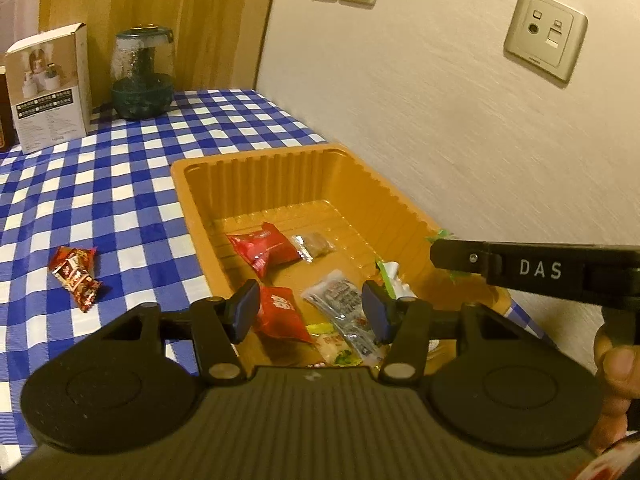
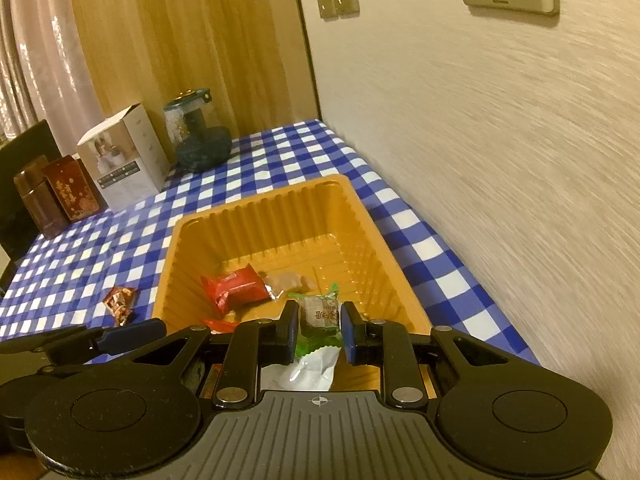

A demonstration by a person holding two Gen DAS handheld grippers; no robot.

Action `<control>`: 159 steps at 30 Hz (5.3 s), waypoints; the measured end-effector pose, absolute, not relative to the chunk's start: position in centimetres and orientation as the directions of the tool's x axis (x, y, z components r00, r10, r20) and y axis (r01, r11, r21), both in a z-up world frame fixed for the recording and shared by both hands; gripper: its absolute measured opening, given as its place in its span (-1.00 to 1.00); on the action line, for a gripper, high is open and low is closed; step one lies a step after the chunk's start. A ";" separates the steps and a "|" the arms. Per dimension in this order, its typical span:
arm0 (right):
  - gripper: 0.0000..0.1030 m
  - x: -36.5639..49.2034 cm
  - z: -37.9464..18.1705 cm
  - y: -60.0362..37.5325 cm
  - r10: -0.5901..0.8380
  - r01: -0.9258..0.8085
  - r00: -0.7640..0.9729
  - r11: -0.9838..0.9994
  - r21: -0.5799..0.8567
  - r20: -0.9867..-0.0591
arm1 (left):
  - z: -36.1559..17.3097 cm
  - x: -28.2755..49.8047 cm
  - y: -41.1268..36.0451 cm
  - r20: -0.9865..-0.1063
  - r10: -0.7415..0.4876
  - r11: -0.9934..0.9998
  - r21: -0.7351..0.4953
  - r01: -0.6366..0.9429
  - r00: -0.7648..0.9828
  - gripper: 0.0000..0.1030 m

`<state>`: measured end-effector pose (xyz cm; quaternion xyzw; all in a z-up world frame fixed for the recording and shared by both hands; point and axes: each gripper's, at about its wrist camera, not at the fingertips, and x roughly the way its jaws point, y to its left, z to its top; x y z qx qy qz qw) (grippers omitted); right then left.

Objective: Organize snacks
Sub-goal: 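Open the left gripper then the right to drop both snacks into the tray, then move both tools away from the tray toward the candies on the tablecloth, then grasp the brown-wrapped candy with the right gripper while the left grasps a red-wrapped candy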

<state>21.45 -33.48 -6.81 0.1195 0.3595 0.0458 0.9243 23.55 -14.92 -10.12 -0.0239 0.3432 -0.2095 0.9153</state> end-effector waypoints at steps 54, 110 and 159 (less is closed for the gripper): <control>0.13 17.5 -3.9 -33.1 0.195 0.036 0.766 0.939 0.343 -0.612 | -7.4 21.6 -11.5 -0.612 -0.348 0.928 -0.120 0.352 0.710 0.02; -0.06 29.9 -14.3 -7.7 0.367 -0.478 0.637 0.878 0.026 -0.678 | -12.5 29.2 10.1 -0.710 -0.062 0.998 -0.042 0.046 0.701 0.60; -0.53 34.5 -13.7 -10.6 0.402 -0.298 0.629 0.915 0.272 -0.666 | -16.2 33.2 7.5 -0.681 -0.306 0.947 -0.288 0.141 0.666 0.36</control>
